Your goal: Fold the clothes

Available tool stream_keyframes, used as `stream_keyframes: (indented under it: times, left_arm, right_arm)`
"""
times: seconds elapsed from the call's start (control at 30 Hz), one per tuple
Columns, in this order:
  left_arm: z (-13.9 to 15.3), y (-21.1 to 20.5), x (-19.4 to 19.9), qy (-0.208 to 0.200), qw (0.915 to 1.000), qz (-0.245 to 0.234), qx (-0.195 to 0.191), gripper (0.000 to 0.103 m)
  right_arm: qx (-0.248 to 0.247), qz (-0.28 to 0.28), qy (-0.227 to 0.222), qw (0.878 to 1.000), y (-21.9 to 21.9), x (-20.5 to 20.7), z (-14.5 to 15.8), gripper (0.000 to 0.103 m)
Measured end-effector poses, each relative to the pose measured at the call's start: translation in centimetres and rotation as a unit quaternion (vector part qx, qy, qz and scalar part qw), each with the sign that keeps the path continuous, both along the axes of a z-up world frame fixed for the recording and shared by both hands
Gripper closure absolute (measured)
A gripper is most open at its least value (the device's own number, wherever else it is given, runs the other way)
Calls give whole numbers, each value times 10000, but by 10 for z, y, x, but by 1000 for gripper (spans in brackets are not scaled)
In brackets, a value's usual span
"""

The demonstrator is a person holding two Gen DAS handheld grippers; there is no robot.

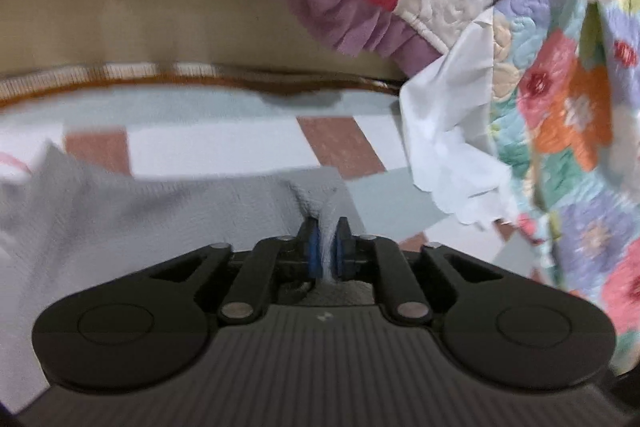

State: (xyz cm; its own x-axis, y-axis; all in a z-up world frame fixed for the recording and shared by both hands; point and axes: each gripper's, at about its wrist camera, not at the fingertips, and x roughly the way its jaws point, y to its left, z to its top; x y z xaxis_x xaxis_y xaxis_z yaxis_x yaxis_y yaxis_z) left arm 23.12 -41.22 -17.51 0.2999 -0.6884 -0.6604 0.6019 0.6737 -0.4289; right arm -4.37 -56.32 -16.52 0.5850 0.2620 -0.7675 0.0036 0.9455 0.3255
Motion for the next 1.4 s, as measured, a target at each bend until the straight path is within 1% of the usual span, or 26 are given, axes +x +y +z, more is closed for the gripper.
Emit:
stream_keyframes:
  times: [0.03, 0.07, 0.1, 0.13, 0.17, 0.23, 0.27, 0.3, 0.33, 0.4, 0.47, 0.5, 0.57, 0.67, 0.73, 0.8, 0.87, 0.9, 0.97, 1.03, 1.13, 1.2, 1.27, 1.3, 1.37, 1.4]
  left_arm:
    - [7, 1, -5, -285, 9996, 16, 90, 65]
    - [14, 3, -10, -518, 9985, 24, 164, 61]
    - [20, 8, -13, -617, 9979, 9, 197, 58]
    - [27, 14, -16, -715, 9972, -5, 230, 56]
    - [32, 20, -18, -752, 9968, 0, 260, 56]
    - [34, 38, -20, -511, 9981, 103, 324, 56]
    - [33, 45, -22, -421, 9981, 109, 439, 56]
    - [30, 53, -26, -344, 9975, 88, 611, 56]
    - [27, 61, -31, -292, 9964, 57, 791, 56]
    - [21, 77, -45, -326, 9925, -51, 1176, 56]
    - [15, 92, -59, -400, 9881, -101, 1481, 56]
    - [12, 101, -66, -451, 9861, -86, 1596, 56]
    - [9, 116, -77, -637, 9840, 119, 1657, 56]
    - [5, 124, -88, -858, 9772, 148, 1938, 54]
    - [6, 119, -97, -1224, 9668, -6, 2242, 48]
    - [9, 114, -106, -1583, 9537, -124, 2553, 48]
    - [12, 115, -112, -1764, 9445, -119, 2767, 48]
    - [14, 117, -115, -1824, 9408, -90, 2855, 48]
    - [14, 126, -120, -1704, 9421, 91, 2886, 48]
    - [14, 142, -126, -1535, 9451, 183, 2879, 48]
    - [22, 176, -134, -1390, 9487, 398, 2813, 48]
    - [31, 210, -136, -1224, 9506, 627, 2782, 48]
    - [40, 249, -140, -1132, 9490, 952, 2784, 47]
    - [43, 270, -140, -1122, 9466, 1223, 2763, 46]
    - [48, 313, -140, -1072, 9400, 1794, 2698, 44]
    - [49, 337, -138, -962, 9355, 2178, 2611, 44]
  right_arm:
    - [10, 22, 0, 10000, -1, 0, 0, 98]
    - [16, 70, -23, 10000, -2, -1, 1, 98]
    - [36, 110, -55, 9999, -3, -1, 2, 96]
    - [129, 120, -123, 9998, -6, -2, 5, 87]
    - [322, 107, -215, 9992, -10, -3, 9, 86]
    - [645, 26, -508, 9966, -16, -5, 20, 83]
    - [768, -32, -681, 9947, -18, -8, 26, 77]
    - [815, -87, -837, 9931, -18, -11, 32, 64]
    - [788, -116, -1004, 9918, -17, -14, 38, 59]
    - [619, -68, -1305, 9895, -11, -19, 46, 59]
    - [437, 19, -1471, 9882, -2, -19, 46, 59]
    - [392, 95, -1519, 9876, 5, -16, 44, 59]
    - [309, 253, -1603, 9863, 18, -10, 39, 59]
    - [283, 428, -1519, 9871, 44, 7, 28, 59]
    - [173, 606, -1397, 9882, 62, 16, 18, 60]
    - [-334, 839, -1247, 9881, 82, 20, 6, 60]
    - [-912, 1195, -1283, 9803, 98, 14, -6, 60]
    - [-1132, 1349, -1300, 9758, 104, 11, -10, 57]
    - [-1124, 1498, -1318, 9734, 105, 11, -9, 56]
    - [-876, 1499, -1185, 9777, 98, 16, -7, 51]
    - [-386, 1699, -1139, 9781, 91, 14, -6, 51]
    - [-125, 1777, -1088, 9780, 89, 13, -4, 52]
    - [211, 1701, -1066, 9794, 87, 13, 1, 52]
    - [346, 1613, -1090, 9803, 86, 13, 4, 52]
    - [607, 1366, -1159, 9819, 86, 13, 10, 52]
    - [700, 1246, -1201, 9824, 87, 12, 13, 52]
